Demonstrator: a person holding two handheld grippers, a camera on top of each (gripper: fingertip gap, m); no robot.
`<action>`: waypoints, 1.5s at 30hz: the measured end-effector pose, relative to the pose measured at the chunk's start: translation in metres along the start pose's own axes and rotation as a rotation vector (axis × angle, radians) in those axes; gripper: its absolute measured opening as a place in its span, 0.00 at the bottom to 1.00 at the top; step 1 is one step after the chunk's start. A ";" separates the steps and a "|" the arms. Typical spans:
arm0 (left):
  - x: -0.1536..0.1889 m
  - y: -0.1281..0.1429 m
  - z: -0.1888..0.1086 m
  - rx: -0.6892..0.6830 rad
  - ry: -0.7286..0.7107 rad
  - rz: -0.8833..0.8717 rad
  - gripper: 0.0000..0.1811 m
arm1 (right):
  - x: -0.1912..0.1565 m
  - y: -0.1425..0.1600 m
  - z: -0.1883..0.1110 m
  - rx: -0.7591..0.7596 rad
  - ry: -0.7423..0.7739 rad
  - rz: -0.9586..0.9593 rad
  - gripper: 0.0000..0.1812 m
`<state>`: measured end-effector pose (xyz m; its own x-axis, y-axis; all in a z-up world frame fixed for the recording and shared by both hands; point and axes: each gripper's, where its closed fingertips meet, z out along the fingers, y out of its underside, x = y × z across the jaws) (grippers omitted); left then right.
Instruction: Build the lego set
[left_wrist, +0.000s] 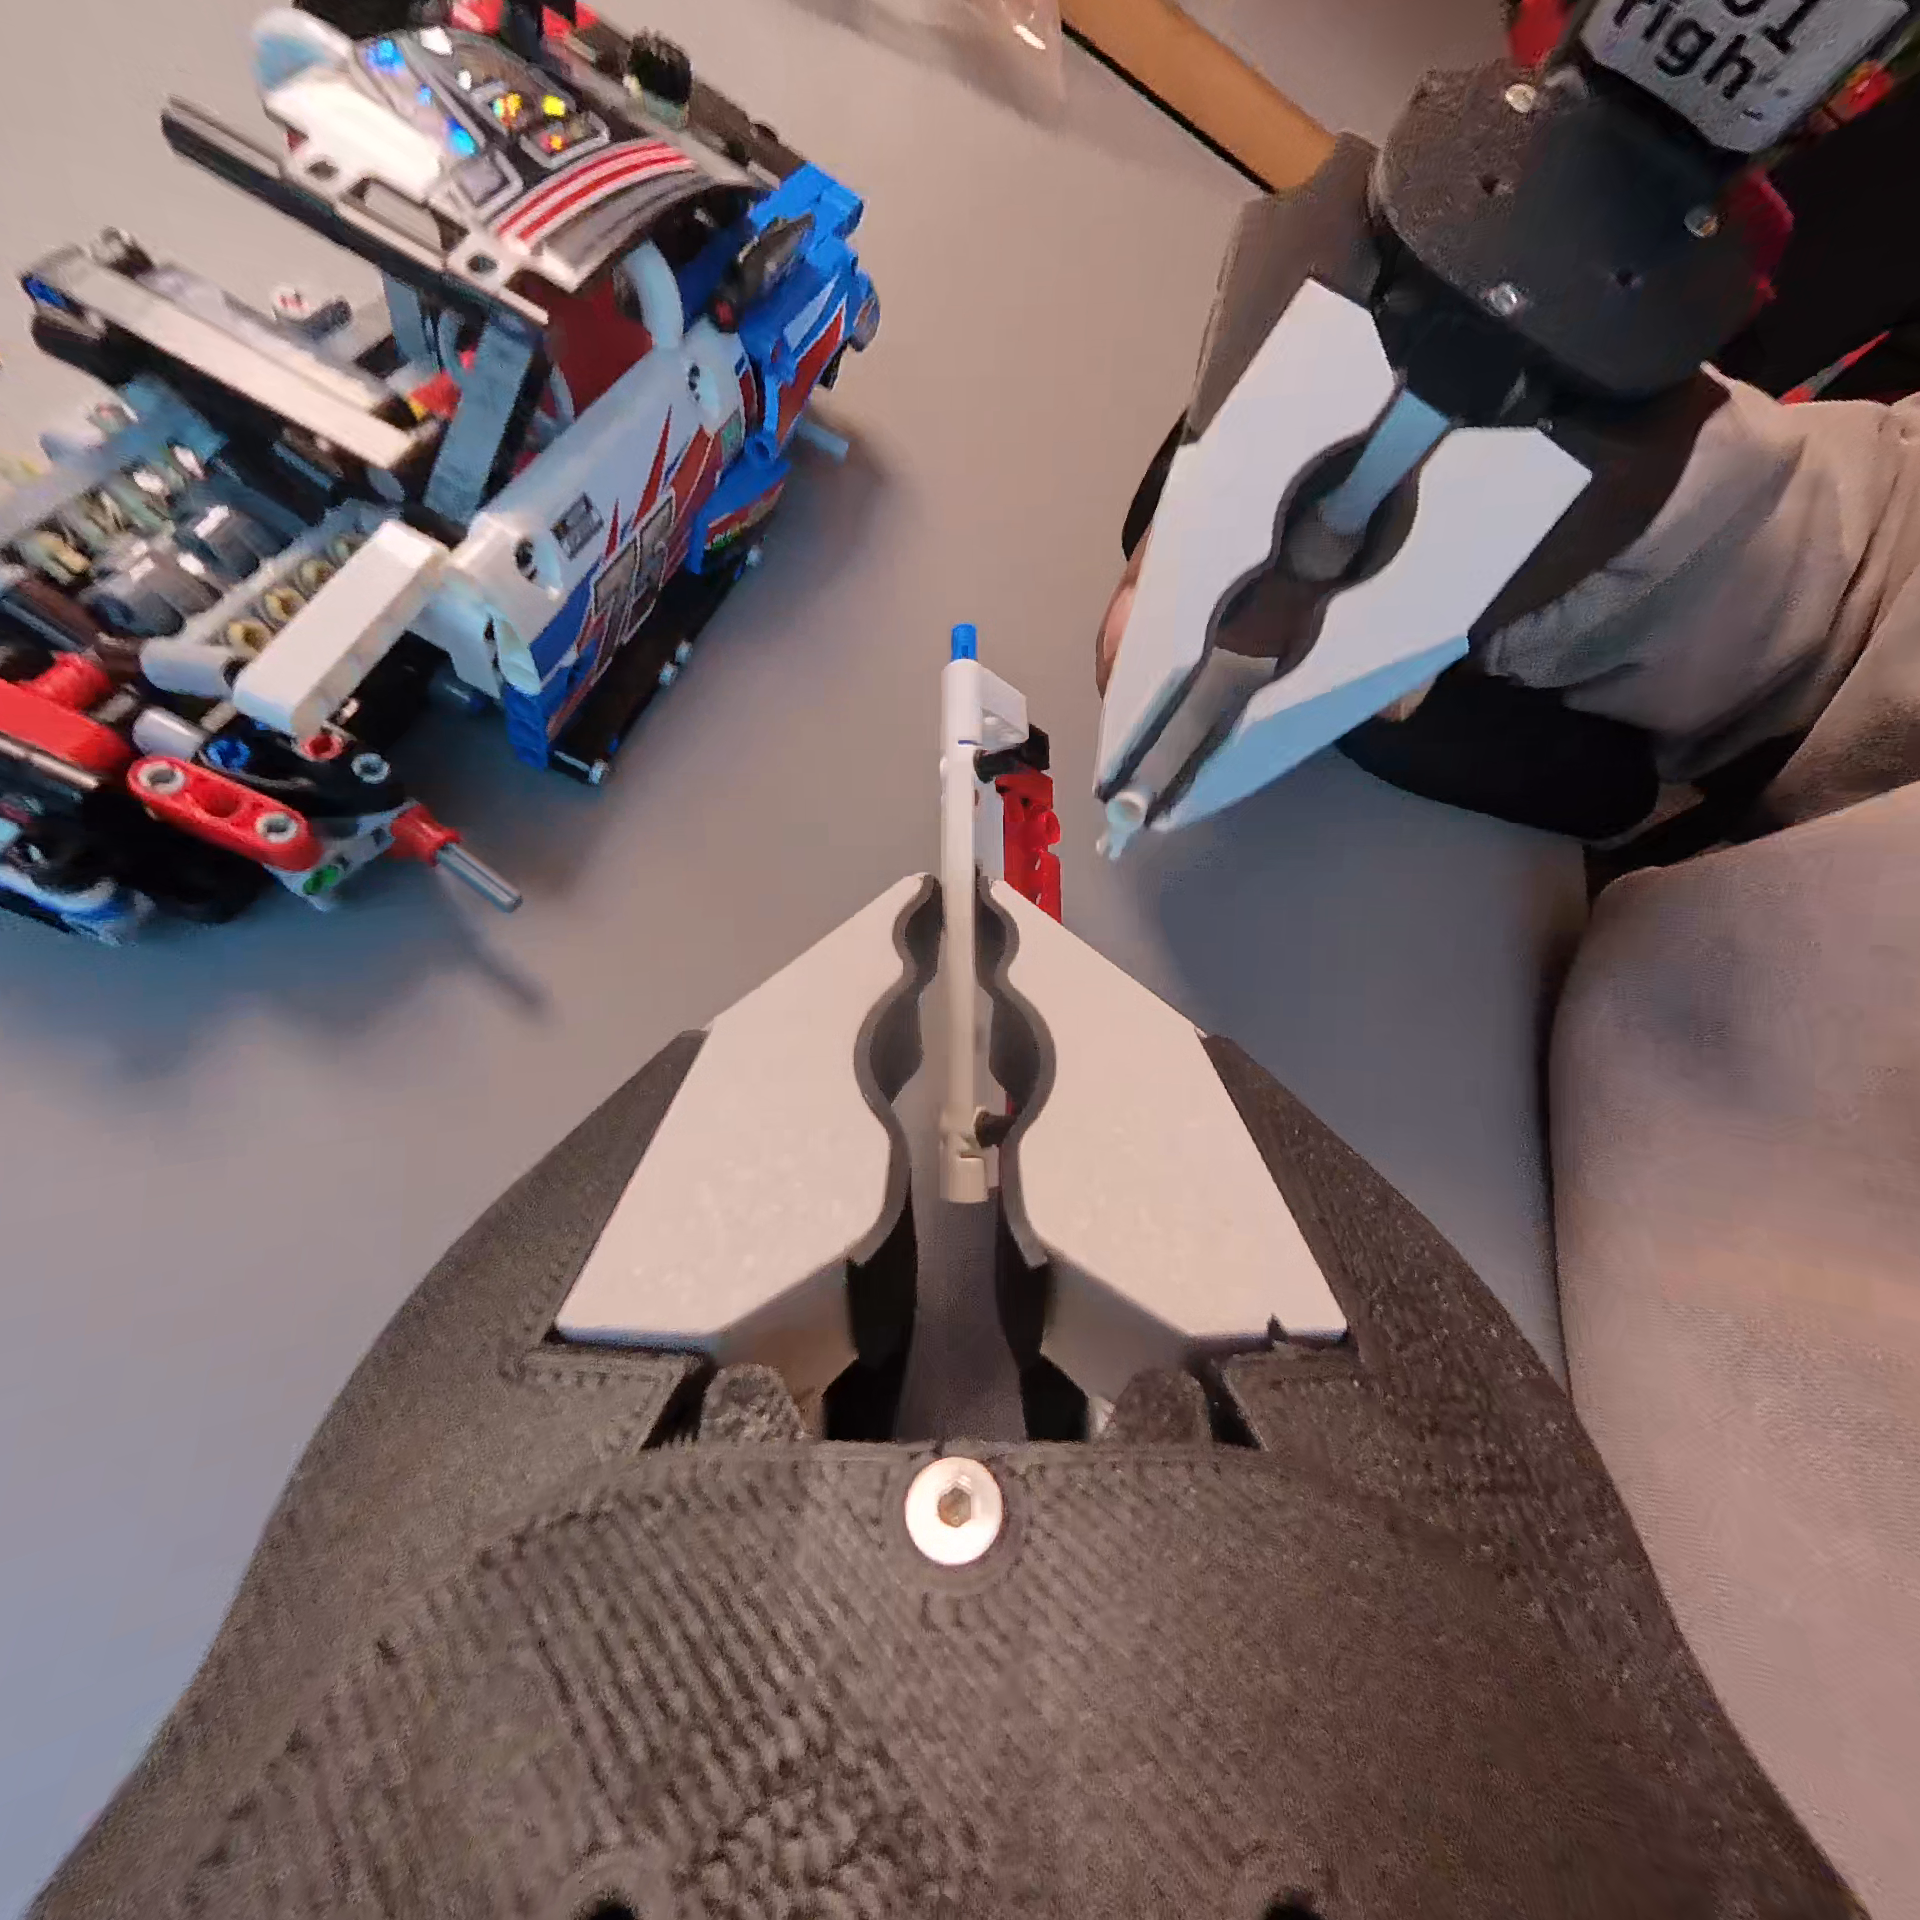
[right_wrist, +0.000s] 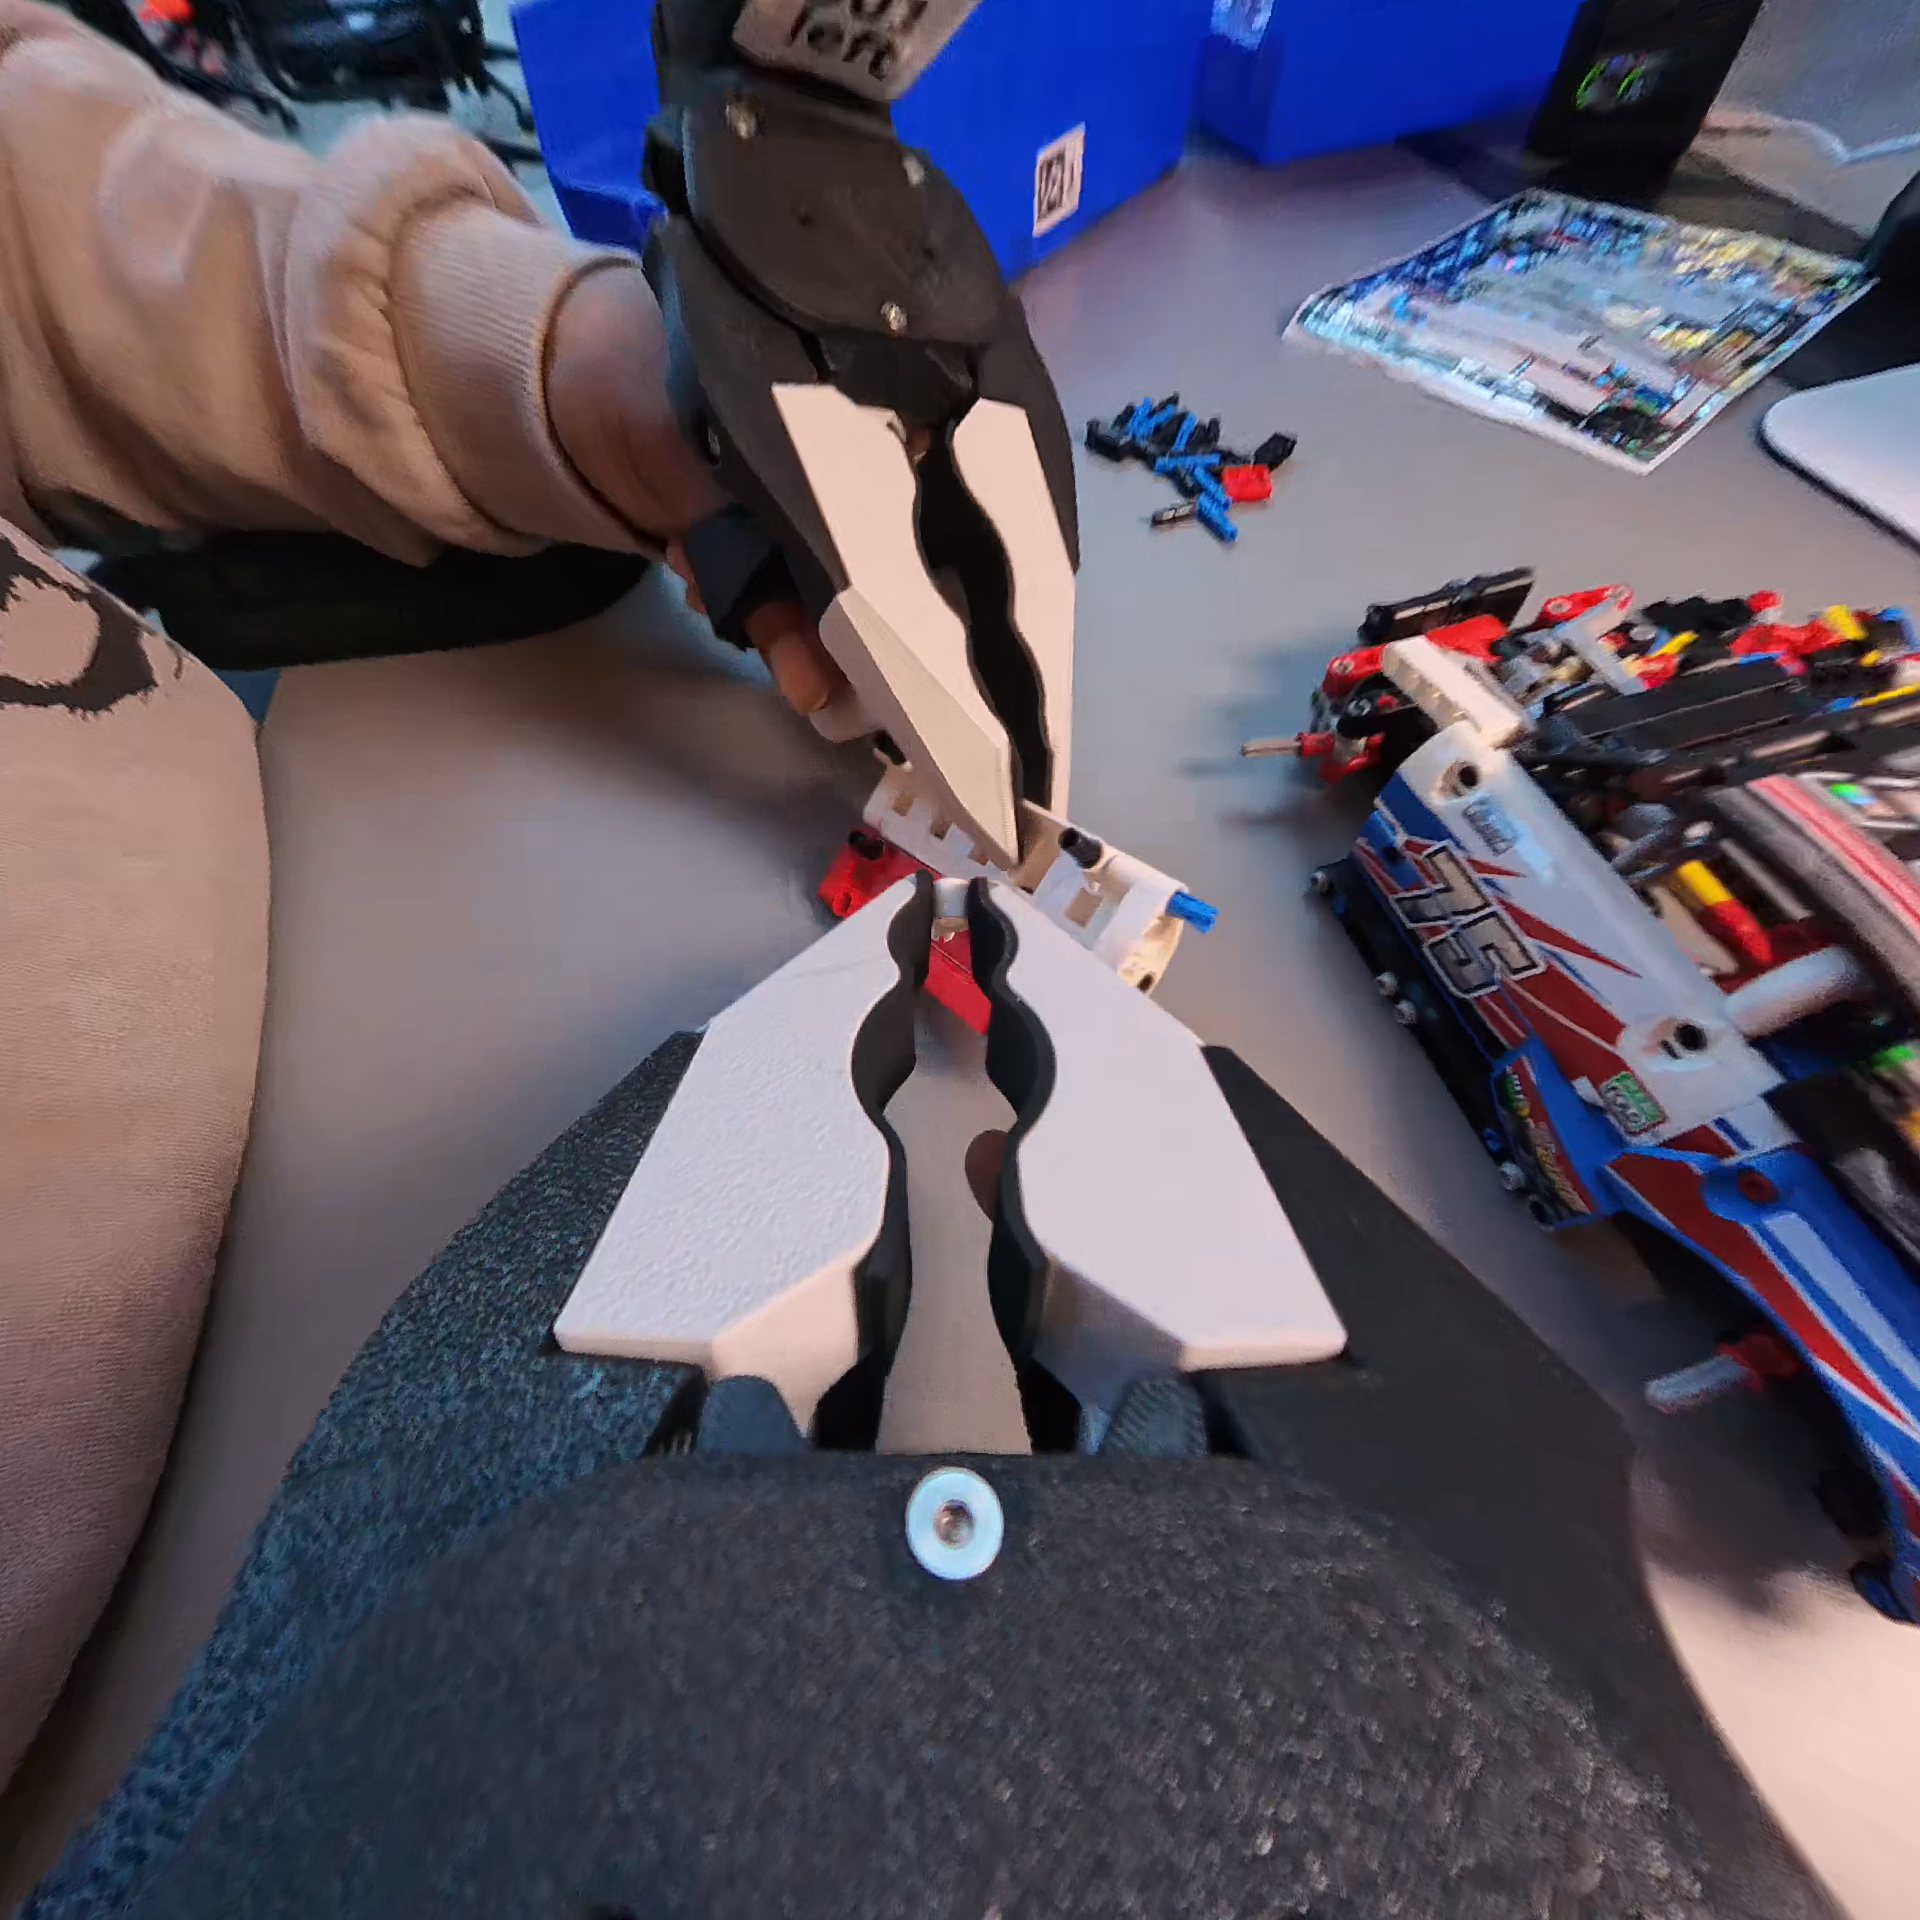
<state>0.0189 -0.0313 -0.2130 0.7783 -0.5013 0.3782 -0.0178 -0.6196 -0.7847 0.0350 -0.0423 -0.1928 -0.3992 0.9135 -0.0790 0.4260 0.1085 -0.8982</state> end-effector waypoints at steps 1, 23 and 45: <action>0.001 -0.004 -0.003 0.022 0.001 0.045 0.02 | 0.003 -0.008 -0.007 0.045 0.005 0.004 0.02; 0.023 -0.012 -0.028 0.155 0.320 -0.033 0.02 | -0.001 -0.017 -0.033 0.151 -0.167 0.034 0.02; 0.024 -0.055 -0.047 0.548 0.481 -0.482 0.01 | 0.003 -0.068 -0.049 0.535 -0.164 0.202 0.02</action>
<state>0.0096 -0.0376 -0.1378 0.2719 -0.5367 0.7987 0.6452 -0.5141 -0.5651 0.0441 -0.0281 -0.1106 -0.4910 0.8184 -0.2987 0.0553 -0.3129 -0.9482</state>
